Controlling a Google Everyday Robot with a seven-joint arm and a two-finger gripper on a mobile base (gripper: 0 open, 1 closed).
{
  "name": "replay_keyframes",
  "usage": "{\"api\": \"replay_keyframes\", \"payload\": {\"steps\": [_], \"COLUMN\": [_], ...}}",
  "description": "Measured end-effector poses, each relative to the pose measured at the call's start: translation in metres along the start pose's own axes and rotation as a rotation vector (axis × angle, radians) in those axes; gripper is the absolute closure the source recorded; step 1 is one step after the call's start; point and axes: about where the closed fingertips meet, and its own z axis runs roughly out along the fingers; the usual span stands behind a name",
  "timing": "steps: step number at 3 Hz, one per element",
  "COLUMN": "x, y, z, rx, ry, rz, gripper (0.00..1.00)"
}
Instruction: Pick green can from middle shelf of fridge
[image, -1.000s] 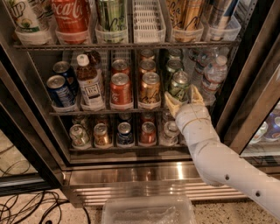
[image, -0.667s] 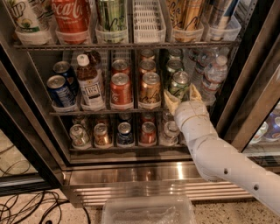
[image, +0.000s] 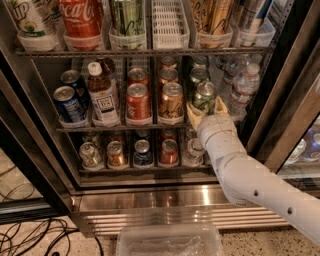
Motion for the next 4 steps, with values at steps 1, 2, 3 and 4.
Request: {"api": "replay_keyframes", "payload": {"steps": [1,2,3,4], "x": [0.001,0.001,-0.002,-0.02], "y": [0.003,0.003,0.002,-0.006], "z": [0.002,0.002,0.002,-0.004], "rx": [-0.018,-0.018,-0.023,-0.042], "ry": [0.009,0.009,0.013,0.015], "rz": [0.013,0.013,0.03,0.081], "gripper": [0.82,1.0,1.0,1.0]}}
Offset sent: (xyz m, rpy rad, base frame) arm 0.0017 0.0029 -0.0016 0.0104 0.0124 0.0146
